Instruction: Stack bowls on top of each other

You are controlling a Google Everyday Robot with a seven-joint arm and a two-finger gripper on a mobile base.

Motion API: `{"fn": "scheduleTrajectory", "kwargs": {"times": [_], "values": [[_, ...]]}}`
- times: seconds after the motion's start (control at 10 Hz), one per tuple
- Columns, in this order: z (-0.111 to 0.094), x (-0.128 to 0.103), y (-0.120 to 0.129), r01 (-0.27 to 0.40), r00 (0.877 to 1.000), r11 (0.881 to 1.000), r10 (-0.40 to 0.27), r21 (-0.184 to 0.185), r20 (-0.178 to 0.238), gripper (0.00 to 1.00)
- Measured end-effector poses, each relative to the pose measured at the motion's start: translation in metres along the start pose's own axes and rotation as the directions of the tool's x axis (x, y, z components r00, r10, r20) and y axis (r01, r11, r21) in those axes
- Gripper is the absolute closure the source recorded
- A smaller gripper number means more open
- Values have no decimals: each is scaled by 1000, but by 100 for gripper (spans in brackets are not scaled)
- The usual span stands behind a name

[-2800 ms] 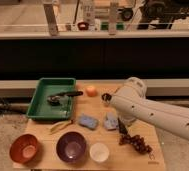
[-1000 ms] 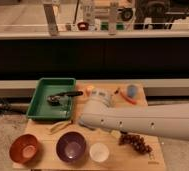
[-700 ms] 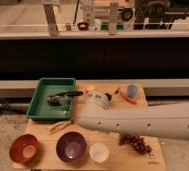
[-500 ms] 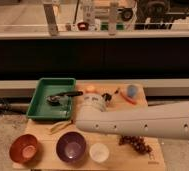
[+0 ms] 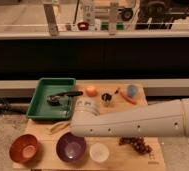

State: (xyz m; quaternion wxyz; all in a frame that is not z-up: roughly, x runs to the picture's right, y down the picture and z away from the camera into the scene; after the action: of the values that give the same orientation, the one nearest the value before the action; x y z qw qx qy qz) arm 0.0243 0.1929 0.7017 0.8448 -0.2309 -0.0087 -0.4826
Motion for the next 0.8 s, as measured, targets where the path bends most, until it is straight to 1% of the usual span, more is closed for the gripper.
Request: {"fn": "scheduleTrajectory", "kwargs": {"times": [0.2,0.3,0.4,0.5,0.6,0.7,0.8], "values": [[2,-1,-2,21,1000,1000,-21,17,9,20],[6,-1,-6,61,998,997,-62,37,21,20],[10,-4,-18,157,987,985,-160,74,32,20],[15,-7,-27,251,966,962,-257,109,38,20],[23,-8,-35,332,939,934,-341,134,47,20],[32,-9,-42,367,924,918,-379,151,57,20],[41,-10,-47,391,911,905,-407,168,69,20]]}}
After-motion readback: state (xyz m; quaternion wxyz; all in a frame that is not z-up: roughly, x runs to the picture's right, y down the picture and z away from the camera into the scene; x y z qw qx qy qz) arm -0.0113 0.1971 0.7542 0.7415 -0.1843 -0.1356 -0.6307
